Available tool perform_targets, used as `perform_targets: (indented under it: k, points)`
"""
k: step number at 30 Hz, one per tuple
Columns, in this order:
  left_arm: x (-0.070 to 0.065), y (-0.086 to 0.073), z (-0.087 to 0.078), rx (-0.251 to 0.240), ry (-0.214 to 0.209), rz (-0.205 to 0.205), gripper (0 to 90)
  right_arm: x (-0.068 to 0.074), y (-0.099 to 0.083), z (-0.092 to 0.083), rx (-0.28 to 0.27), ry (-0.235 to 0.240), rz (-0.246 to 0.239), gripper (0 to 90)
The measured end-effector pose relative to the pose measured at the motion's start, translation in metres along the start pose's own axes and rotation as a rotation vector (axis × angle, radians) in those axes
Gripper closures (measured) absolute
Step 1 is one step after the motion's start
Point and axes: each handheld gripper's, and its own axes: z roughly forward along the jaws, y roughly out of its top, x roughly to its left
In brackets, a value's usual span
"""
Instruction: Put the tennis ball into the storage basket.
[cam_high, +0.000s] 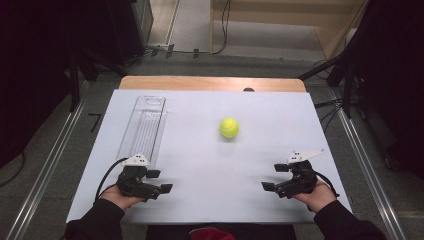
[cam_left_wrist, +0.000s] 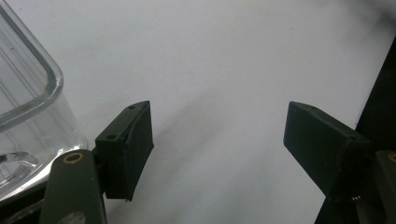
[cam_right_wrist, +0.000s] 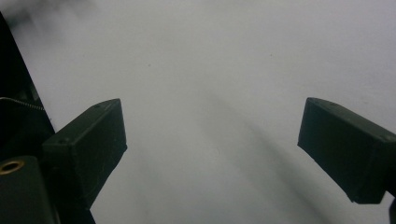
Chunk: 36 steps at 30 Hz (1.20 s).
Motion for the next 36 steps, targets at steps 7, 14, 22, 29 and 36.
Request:
perform_targets:
  k: [7, 14, 22, 29, 36]
  points:
    - [-0.0003, 0.0014, 0.0006, -0.014, -0.008, -0.001, 24.4, 0.0012, -0.0018, 0.0044, 0.009, -0.013, 0.012, 5.9]
    - [-0.0003, 0.0014, 0.0014, -0.004, -0.014, -0.002, 22.1, 0.0015, -0.0021, 0.0048, 0.002, -0.020, 0.008, 6.0]
    - [0.0002, 0.0024, 0.0032, 0.000, -0.003, -0.001, 22.1, -0.0018, -0.0025, 0.0068, 0.041, -0.046, 0.022, 5.9]
    - [0.0001, 0.0024, 0.0029, -0.002, -0.004, -0.002, 22.0, -0.0006, -0.0029, 0.0081, 0.041, -0.045, 0.012, 5.9]
    - [-0.0001, 0.0024, 0.0038, 0.003, -0.006, -0.001, 22.0, -0.0007, -0.0025, 0.0079, 0.030, -0.043, 0.016, 6.0]
